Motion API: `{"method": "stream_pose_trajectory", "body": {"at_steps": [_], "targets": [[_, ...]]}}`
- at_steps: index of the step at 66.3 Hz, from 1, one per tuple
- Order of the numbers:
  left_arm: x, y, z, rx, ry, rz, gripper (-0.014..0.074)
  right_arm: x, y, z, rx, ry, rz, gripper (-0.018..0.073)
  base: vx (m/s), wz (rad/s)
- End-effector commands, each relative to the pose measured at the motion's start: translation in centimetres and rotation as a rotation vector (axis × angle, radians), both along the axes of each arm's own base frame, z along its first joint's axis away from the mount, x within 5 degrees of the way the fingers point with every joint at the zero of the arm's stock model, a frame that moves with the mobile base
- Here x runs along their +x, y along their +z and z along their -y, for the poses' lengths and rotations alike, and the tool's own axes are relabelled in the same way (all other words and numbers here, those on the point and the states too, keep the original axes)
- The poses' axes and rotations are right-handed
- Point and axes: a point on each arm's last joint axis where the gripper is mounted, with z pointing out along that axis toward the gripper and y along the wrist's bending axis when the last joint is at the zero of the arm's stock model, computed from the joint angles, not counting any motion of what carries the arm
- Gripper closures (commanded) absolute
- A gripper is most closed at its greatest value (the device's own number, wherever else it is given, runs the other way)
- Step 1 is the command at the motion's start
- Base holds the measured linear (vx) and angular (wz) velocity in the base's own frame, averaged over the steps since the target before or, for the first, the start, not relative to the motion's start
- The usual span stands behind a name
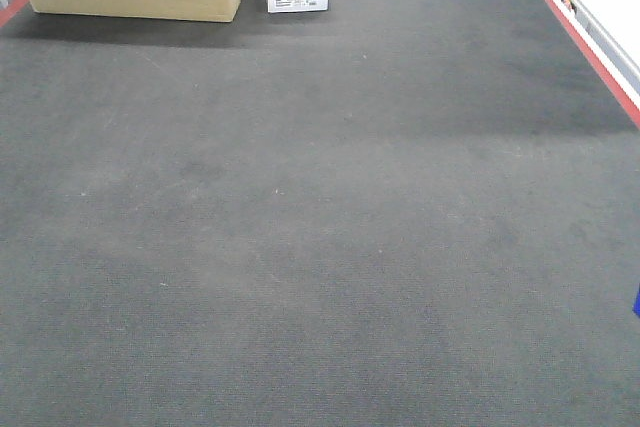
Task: Pour parts from conveyor to right shelf
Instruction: 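Lift the blue block off the conveyor with the right gripper, then drive away from the conveyor holding the block in the right gripper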
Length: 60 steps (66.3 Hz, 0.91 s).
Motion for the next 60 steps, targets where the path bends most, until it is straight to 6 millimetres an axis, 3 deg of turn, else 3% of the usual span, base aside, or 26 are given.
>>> {"method": "stream_pose_trajectory", "body": {"at_steps": [1, 60], "targets": [[-0.09, 1.42, 0.05, -0.016, -0.007, 0.108, 0.0603, 0.16, 1.37, 0.21, 0.001, -0.026, 0.085, 0.0564, 0.00, 0.00], [-0.09, 1.42, 0.05, -0.016, -0.006, 0.108, 0.0603, 0.16, 1.37, 0.21, 0.001, -0.026, 0.085, 0.0564, -0.02, 0.00]]}}
